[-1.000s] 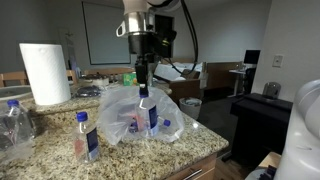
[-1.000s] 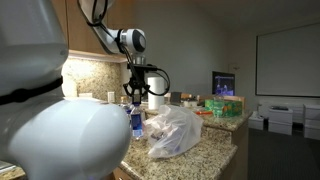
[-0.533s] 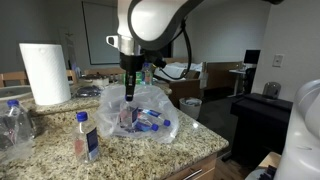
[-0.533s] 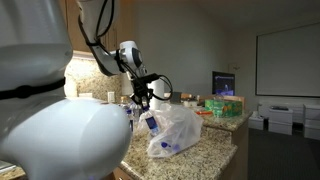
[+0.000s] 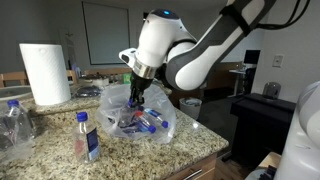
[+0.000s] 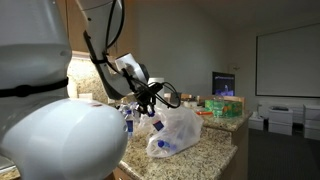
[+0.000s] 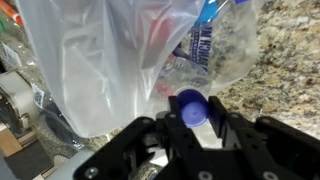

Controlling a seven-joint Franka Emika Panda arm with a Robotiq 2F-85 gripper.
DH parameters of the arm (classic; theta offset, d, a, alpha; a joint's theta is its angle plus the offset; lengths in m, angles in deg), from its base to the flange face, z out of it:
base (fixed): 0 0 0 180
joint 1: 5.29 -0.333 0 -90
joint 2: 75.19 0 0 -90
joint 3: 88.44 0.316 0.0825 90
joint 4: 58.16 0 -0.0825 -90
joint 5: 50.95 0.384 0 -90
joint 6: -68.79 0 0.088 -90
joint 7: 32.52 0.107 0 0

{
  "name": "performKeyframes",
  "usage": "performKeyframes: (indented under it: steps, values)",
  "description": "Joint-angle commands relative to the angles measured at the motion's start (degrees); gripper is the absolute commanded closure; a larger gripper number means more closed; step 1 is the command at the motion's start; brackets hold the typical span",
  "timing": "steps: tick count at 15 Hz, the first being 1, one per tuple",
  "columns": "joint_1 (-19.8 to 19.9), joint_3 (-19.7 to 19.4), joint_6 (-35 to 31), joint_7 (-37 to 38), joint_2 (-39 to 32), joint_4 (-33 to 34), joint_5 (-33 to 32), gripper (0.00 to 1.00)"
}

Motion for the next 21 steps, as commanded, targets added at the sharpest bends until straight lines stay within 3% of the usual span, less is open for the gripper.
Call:
performKeyframes:
  steps: [1, 16, 21]
  values:
    - [3.8, 2.4, -5.3, 6.1, 0.8, -5.4, -7.3, 0.89]
    - [12.0, 15.6, -4.0, 29.2, 1.9, -6.4, -33.9, 0.89]
    - [14.2, 18.4, -3.2, 42.2, 3.8, -3.9, -46.7, 0.89]
